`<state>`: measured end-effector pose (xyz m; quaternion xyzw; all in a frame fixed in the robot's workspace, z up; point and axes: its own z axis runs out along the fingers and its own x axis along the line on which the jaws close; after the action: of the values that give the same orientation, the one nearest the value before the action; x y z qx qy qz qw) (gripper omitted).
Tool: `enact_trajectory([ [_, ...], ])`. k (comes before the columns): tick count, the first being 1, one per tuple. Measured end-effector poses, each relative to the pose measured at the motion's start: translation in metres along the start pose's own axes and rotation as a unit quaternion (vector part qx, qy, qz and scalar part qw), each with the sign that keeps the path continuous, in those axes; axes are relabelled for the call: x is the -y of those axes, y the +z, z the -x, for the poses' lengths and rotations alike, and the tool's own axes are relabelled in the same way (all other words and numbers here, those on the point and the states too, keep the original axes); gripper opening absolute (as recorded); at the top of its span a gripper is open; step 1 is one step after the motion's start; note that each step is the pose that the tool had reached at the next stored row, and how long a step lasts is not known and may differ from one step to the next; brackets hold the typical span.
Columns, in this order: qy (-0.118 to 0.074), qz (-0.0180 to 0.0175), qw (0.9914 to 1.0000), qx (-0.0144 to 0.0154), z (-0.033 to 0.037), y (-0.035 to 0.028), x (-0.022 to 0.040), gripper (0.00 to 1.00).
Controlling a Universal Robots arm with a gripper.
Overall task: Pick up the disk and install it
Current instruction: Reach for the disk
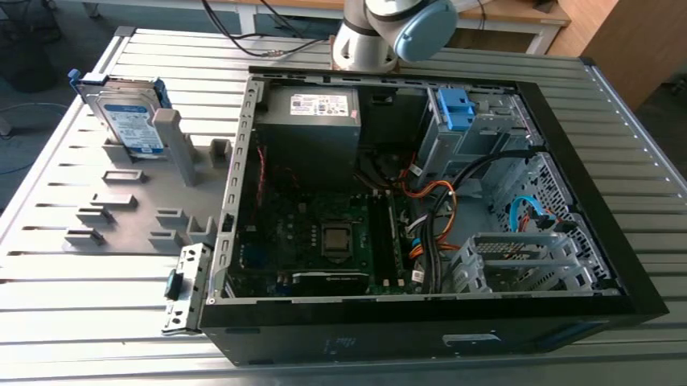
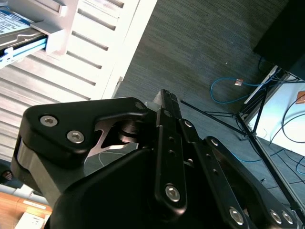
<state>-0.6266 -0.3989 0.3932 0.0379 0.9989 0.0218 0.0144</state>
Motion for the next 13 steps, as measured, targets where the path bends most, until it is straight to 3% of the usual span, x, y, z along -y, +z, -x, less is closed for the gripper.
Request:
enact_trajectory([
  [13,0.0,0.0,1.0,0.0,-0.0085,-0.0003,0.0007,0.11],
])
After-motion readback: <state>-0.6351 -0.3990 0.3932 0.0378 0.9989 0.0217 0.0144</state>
